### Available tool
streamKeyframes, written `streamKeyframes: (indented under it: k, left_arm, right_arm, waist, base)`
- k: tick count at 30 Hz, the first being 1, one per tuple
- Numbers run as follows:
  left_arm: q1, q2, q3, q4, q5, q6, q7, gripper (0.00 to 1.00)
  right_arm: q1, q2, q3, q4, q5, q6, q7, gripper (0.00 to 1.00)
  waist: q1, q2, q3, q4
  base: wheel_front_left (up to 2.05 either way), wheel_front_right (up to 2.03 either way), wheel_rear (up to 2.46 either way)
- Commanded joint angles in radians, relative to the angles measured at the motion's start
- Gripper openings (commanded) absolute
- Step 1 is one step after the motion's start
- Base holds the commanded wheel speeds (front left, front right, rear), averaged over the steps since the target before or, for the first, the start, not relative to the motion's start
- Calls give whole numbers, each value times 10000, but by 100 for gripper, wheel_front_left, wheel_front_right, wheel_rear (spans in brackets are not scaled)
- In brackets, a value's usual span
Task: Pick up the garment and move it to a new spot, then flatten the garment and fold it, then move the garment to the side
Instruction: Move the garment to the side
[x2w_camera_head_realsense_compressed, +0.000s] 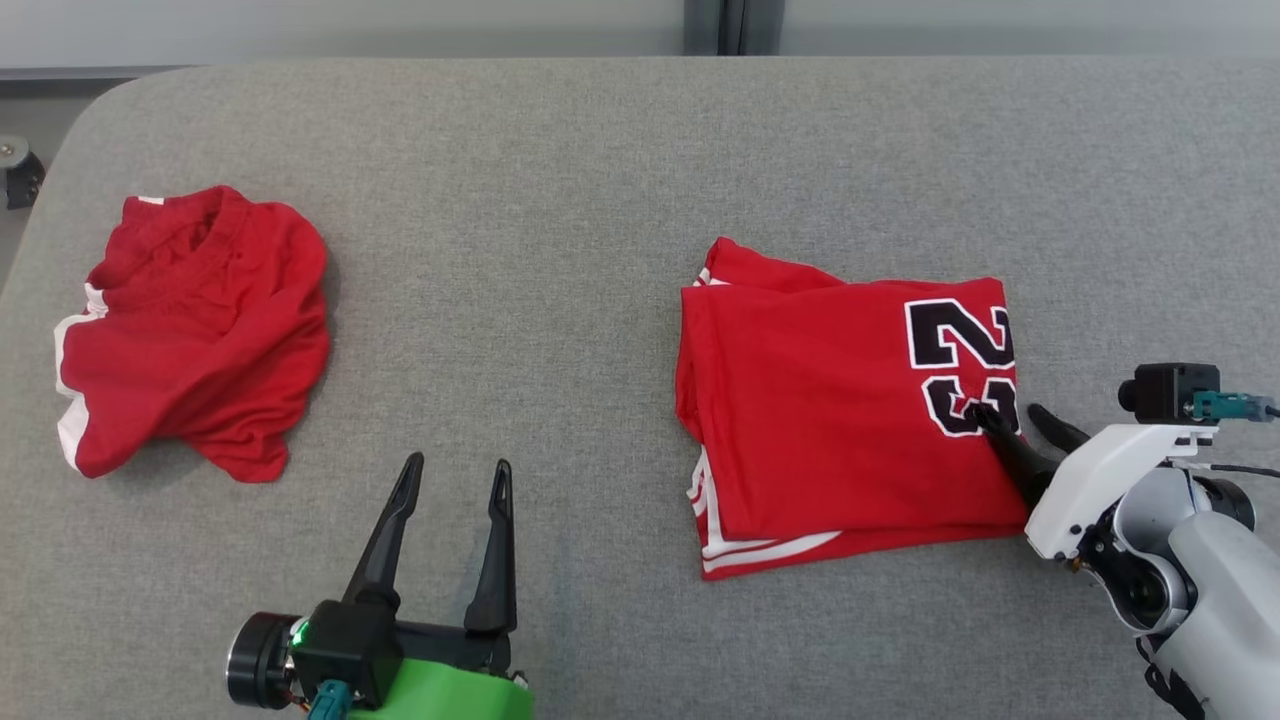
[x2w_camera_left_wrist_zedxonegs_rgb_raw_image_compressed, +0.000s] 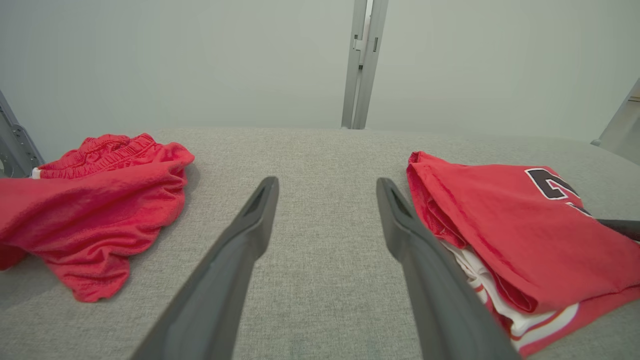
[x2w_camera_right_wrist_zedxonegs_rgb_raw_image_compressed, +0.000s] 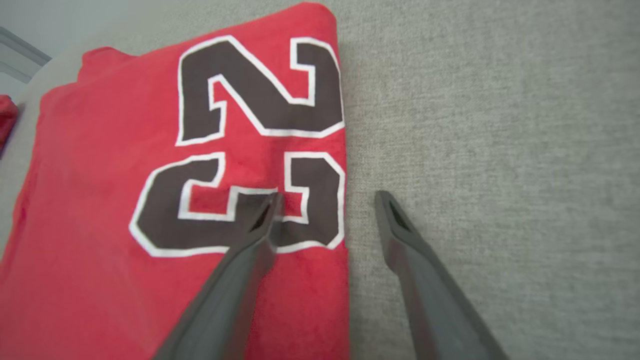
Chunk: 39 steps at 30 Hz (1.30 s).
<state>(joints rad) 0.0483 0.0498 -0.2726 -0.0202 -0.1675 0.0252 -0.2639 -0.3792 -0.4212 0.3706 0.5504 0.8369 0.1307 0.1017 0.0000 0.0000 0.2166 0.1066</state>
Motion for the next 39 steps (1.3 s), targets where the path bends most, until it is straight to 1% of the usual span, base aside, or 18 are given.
streamKeyframes:
  k: [1,2,4,7,12,17,24,29,34,39]
  left_arm:
    - [-215,16,-23,-20,4,-23,-3,100]
    - [-251,16,-38,-26,17,-24,-3,100]
    - [-354,16,-71,-50,57,-41,-3,100]
    - [-587,16,-165,-327,187,-90,-3,100]
    - [-1046,17,-371,-924,474,-167,-1,100]
    - [-1567,22,-501,-1348,990,-394,-3,100]
    - [-2425,37,-763,-2286,1427,-692,-3,100]
    - [-2831,204,-869,-2661,1658,-787,-3,100]
    - [-3042,478,-919,-2838,1936,-830,-3,100]
    - [-3153,676,-948,-2893,2083,-817,-3,100]
  right_arm:
    - [-119,-60,209,-16,116,0,55,32]
    - [-161,-108,283,-44,163,0,2,0]
    - [-309,-284,409,-93,221,0,-161,0]
    - [-607,-740,443,-74,84,-11,-470,0]
    - [-1306,-1448,230,57,-263,-8,-956,0]
    - [-2116,-2187,-140,226,-372,-8,-1229,0]
    - [-3478,-3253,-837,634,166,-6,-1304,0]
    - [-4292,-3957,-1241,1039,216,-6,-1386,0]
    - [-4943,-4803,-1410,1461,-154,-6,-1399,0]
    - [-5501,-5448,-1481,1836,-414,-6,-1454,0]
  waist:
    - [0,0,241,-58]
    - [0,0,301,-83]
    - [0,0,444,-150]
    - [0,0,784,-303]
    - [0,0,1620,-693]
    - [0,0,2471,-1209]
    - [0,0,3757,-1831]
    - [0,0,4461,-2086]
    - [0,0,4982,-2239]
    - [0,0,5321,-2339]
  base:
    - [0,0,0]
    - [0,0,0]
    - [0,0,0]
    - [0,0,0]
    - [0,0,0]
    - [0,0,0]
    - [0,0,0]
    - [0,0,0]
    - [0,0,0]
    - [0,0,0]
